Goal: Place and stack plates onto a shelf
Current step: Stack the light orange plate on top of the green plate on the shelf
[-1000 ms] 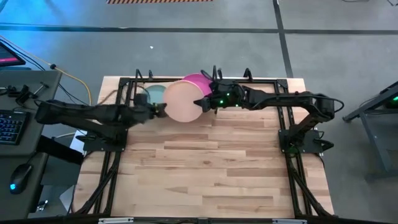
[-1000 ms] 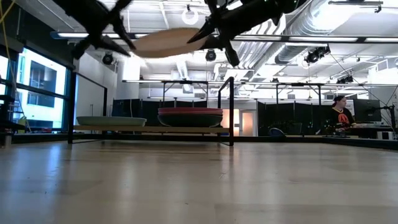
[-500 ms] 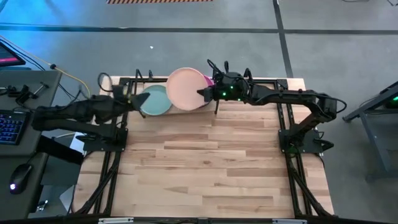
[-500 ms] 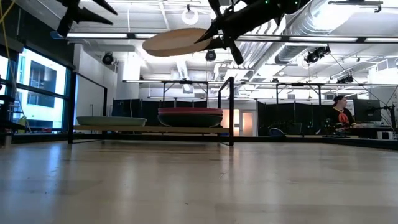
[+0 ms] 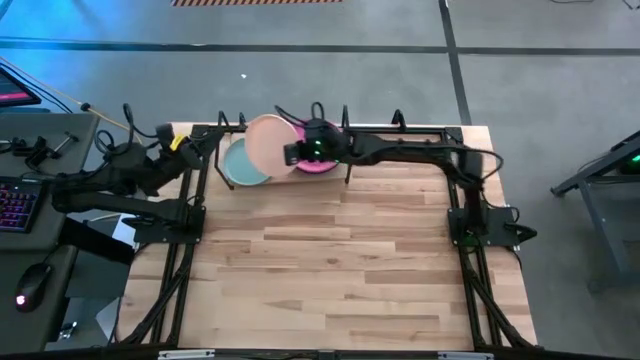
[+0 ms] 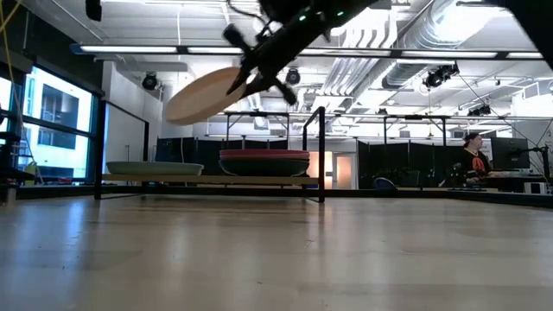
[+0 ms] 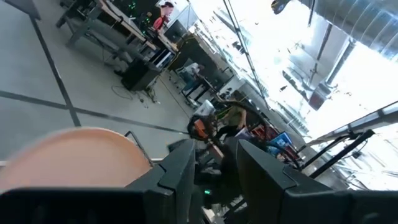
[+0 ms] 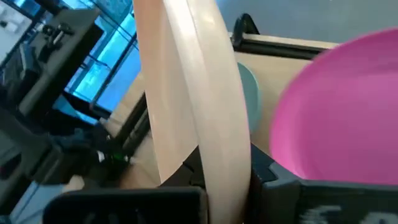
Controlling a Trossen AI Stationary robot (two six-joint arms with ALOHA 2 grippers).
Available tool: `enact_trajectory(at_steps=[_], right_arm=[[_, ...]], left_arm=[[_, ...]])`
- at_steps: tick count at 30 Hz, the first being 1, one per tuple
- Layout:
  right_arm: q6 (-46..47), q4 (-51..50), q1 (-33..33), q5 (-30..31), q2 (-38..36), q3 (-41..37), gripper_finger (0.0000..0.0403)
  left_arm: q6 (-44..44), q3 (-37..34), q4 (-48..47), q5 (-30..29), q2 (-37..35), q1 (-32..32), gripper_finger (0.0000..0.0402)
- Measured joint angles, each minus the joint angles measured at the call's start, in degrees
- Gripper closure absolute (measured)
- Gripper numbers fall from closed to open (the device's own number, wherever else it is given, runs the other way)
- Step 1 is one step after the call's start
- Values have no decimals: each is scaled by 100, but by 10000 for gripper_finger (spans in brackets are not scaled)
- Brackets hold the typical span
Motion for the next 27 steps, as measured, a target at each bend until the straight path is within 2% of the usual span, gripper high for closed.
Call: enact_trajectory(at_steps=[9, 14, 27], right_arm=[[740, -7, -19, -123, 1429, 1443, 387], [1256, 97, 33, -115, 2015, 1806, 387], [1038, -358, 51, 274, 2172, 1878, 387]], left_arm=[[-23, 0, 30, 24, 0, -2, 293], [-25, 0, 27, 69, 0, -2, 293], [63, 0, 5, 177, 0, -2, 293]])
